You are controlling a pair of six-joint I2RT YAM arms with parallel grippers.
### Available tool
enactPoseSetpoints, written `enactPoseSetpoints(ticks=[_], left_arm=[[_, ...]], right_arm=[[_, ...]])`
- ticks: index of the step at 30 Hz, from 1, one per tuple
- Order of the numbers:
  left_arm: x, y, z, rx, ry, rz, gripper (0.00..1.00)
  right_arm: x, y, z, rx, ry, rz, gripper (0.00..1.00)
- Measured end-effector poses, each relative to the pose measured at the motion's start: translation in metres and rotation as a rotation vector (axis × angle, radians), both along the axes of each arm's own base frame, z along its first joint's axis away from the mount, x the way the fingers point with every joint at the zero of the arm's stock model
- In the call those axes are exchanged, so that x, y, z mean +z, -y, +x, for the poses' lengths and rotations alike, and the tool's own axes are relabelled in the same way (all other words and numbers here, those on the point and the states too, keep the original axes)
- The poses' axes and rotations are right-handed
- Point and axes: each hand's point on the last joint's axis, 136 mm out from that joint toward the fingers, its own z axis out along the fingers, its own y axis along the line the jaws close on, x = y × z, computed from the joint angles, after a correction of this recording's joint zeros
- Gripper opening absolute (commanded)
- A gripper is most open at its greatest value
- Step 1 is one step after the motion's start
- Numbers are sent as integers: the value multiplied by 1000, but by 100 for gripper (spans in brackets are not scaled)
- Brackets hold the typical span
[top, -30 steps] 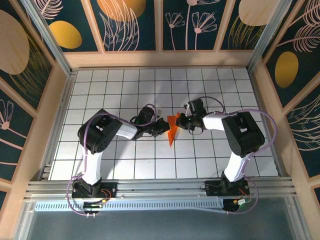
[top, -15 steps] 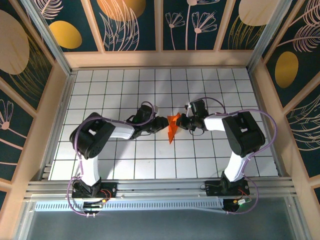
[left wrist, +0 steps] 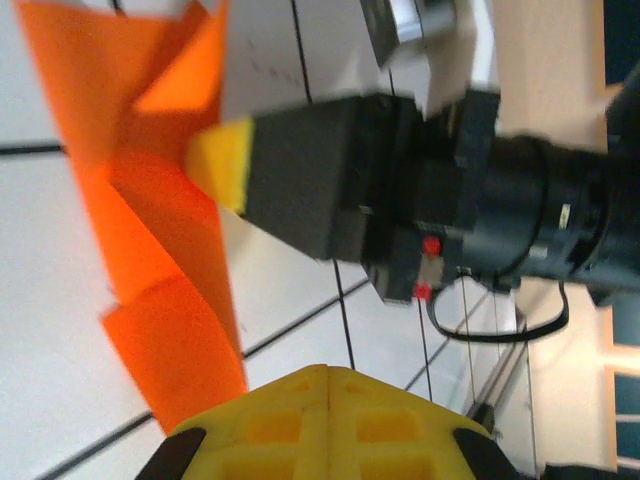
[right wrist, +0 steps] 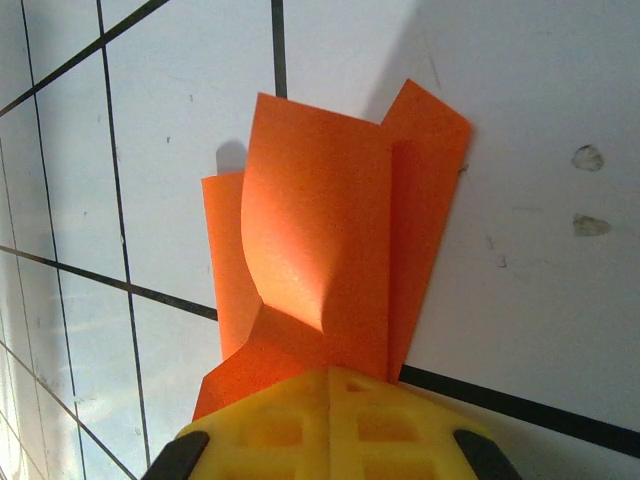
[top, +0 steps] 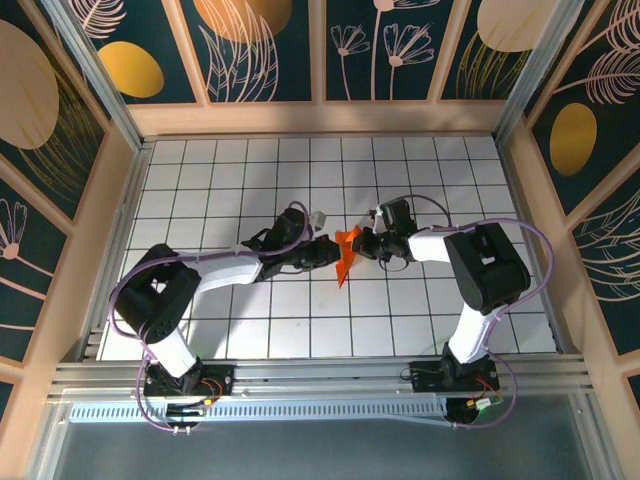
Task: Fold a paper plane with a square sheet of paper (fold left side to right side)
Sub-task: Fold the wing for the fifth time at the center of the table.
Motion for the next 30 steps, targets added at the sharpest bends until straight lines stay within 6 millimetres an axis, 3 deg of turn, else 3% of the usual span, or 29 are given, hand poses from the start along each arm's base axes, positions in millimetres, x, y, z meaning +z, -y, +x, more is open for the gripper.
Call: enactPoseSetpoints(ticks=[6, 14, 30], left_arm=[[-15, 18, -6, -48, -36, 16, 3], [-42, 18, -10, -62, -91, 53, 3], [-66, 13, -16, -66, -134, 93, 3]], right_arm=[[0, 0, 0, 0, 0, 0, 0], [0, 0, 0, 0, 0, 0, 0], [0, 0, 0, 5, 3, -3, 0]])
